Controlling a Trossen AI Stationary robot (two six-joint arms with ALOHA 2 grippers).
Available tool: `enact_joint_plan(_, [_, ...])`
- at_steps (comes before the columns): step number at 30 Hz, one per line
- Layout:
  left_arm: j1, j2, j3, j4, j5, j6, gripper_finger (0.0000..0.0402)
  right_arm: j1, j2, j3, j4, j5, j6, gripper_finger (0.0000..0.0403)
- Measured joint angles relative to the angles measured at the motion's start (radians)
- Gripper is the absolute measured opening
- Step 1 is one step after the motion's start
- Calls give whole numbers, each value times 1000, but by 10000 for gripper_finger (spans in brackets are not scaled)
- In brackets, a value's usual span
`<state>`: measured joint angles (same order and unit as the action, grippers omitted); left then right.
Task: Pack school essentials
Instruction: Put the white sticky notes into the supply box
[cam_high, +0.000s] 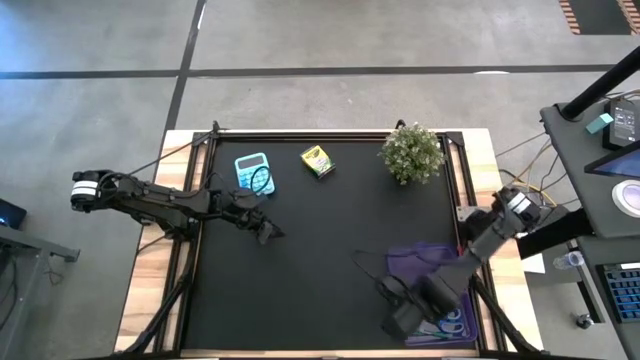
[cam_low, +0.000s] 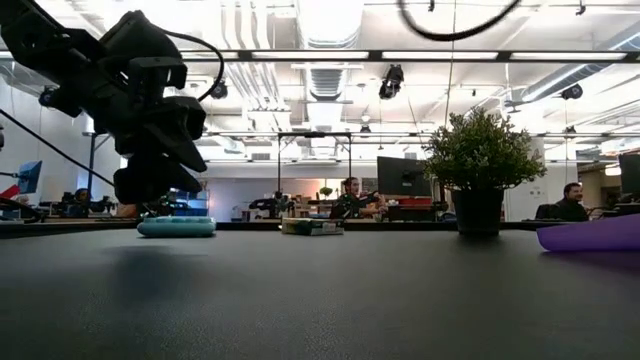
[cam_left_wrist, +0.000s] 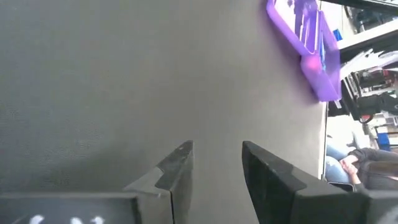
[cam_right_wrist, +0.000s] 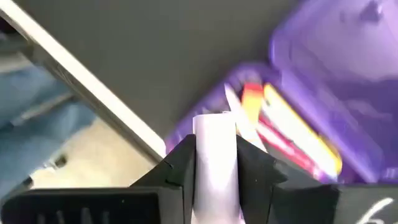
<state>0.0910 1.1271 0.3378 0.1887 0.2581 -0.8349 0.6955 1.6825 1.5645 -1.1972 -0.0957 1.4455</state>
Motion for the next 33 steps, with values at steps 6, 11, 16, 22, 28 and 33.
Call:
enact_joint_plan(6, [0,1,1,40,0,-24,118,111,3,-79,19,-28,137,82])
enact_joint_plan(11, [0,1,10,45,0,-27,118,132,4,-175,146,-27,132,82])
enact_joint_plan(16, [0,1,13,44,0,-43,118,131,4,-260,218,-25,117,82])
enact_joint_plan(22, [0,1,13,43,0,-49,118,131,4,-317,271,17,85,82])
enact_joint_plan(28, [0,1,13,43,-5,-49,118,129,14,-344,327,18,41,82])
enact_joint_plan(33, [0,1,13,42,-27,-49,118,120,33,-355,329,19,12,82])
